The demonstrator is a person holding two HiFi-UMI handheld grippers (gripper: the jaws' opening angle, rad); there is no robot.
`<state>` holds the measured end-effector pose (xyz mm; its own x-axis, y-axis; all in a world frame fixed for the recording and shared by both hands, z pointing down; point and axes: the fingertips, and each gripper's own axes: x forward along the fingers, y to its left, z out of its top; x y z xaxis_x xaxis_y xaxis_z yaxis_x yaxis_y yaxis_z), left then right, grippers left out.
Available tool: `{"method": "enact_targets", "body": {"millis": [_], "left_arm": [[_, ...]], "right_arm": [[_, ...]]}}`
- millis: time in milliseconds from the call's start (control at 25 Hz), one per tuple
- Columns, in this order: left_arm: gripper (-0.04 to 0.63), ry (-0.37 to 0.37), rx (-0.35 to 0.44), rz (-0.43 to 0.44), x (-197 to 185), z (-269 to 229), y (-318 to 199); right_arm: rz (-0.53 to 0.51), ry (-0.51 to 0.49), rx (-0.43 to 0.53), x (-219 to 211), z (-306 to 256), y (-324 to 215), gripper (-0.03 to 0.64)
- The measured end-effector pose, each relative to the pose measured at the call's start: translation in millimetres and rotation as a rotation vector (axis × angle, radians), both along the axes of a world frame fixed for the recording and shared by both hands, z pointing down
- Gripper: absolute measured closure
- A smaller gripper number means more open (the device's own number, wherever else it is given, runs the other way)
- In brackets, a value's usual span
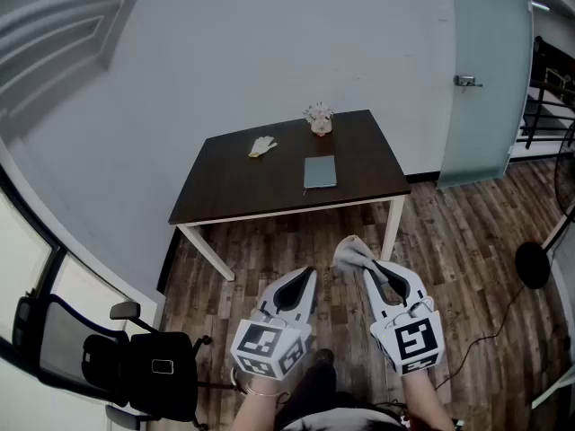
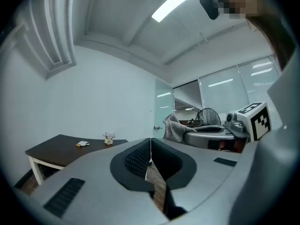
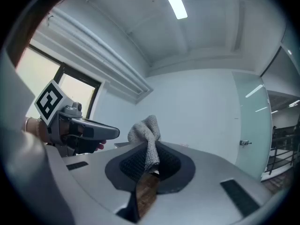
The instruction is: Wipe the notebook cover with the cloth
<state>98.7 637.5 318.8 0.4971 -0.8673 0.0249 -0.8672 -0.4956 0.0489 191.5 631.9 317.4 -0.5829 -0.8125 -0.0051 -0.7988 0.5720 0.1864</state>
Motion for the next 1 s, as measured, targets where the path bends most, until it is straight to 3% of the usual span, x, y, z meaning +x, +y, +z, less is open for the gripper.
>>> {"method": "enact_targets", "body": {"millis": [160, 480, 840, 1000], "left_arm": [[0.574, 0.007, -0.001, 0.012, 2, 2, -18], [0.574, 0.029, -0.001, 0.017, -8, 6, -69], [0.575, 0.043, -0.022, 0.028, -37, 11, -153], [0.577, 0.041, -0.029, 0.041, -49, 11, -193]], "right_arm": [[-0.001, -0.009, -0.027, -3, -2, -15, 0.574], [-0.005, 0.02, 0.041, -11, 6, -67, 0.574], [0.008, 0.017, -0.045, -40, 14, -148, 0.574], [0.004, 0.004, -0.036, -56, 10, -187, 0.574]]}}
